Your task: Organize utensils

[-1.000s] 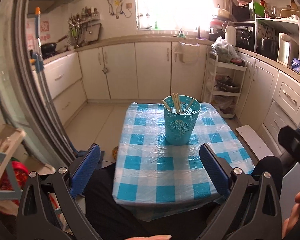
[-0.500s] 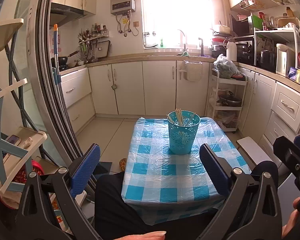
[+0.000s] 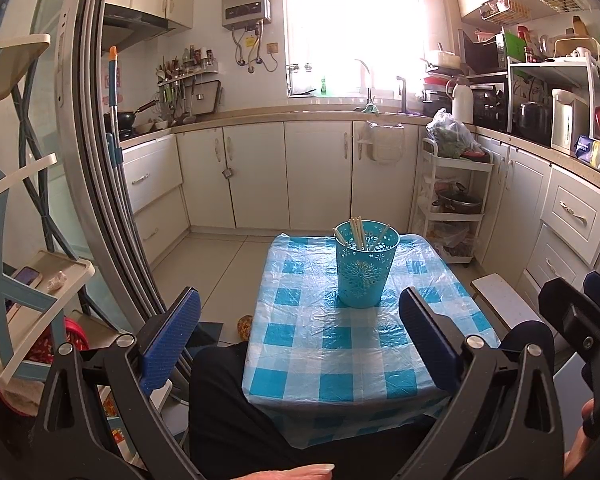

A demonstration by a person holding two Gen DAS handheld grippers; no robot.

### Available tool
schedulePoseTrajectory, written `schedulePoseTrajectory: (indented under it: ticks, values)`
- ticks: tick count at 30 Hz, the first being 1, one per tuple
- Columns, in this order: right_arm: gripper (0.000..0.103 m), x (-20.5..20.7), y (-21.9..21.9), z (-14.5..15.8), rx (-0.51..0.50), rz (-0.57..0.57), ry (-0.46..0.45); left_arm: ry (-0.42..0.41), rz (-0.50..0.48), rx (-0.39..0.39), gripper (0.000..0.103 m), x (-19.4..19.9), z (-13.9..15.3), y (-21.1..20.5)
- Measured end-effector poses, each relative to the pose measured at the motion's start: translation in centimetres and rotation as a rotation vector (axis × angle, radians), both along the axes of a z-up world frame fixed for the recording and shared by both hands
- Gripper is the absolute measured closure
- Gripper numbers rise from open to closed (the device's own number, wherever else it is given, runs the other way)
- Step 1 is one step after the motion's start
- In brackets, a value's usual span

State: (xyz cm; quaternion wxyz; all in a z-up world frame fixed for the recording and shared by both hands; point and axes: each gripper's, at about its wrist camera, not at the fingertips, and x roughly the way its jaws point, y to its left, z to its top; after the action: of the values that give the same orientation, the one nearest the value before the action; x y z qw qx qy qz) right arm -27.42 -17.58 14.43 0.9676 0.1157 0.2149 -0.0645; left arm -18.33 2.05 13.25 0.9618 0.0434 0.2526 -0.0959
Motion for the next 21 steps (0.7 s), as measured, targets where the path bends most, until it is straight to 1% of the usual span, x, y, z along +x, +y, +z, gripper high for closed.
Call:
schedulePoseTrajectory:
  ticks: [21]
  values:
    - [0.007, -0.05, 0.36, 0.00, 0.000, 0.009, 0.008, 0.004, -0.002, -0.001, 0.008, -0.19, -0.27, -0.09]
